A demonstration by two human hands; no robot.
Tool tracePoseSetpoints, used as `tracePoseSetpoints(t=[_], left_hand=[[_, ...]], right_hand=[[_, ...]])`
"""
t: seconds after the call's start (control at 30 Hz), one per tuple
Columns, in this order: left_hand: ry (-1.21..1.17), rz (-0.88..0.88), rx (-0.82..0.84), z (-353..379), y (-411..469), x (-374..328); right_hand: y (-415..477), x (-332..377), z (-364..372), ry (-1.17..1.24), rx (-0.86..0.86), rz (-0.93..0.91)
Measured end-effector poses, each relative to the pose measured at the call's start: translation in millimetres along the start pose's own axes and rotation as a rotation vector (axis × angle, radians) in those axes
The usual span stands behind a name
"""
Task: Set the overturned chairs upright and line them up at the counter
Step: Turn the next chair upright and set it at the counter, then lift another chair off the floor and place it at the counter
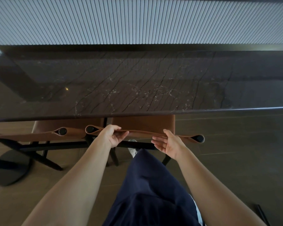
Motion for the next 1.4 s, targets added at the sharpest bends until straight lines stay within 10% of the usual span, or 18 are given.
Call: tracePoseSetpoints(t=[0.53,1.4], left_hand=[[0.137,0.182,0.015,-8,-44,49],[0.547,0.058,0.608,51,-205,341]], right_hand=[[-64,-27,-84,0.203,0.058,-0.078],[-306,-218,-347,0.628,-0.160,-0.419]])
Point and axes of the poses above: each hand's wrist, its own y-axis towards the middle knuckle, its own z-axis out of the palm, x = y × z, the point moved 9 cm from there along y, towards the middle knuckle, and after that the axes turned 5 degrees about y, right-handed, at the moved point
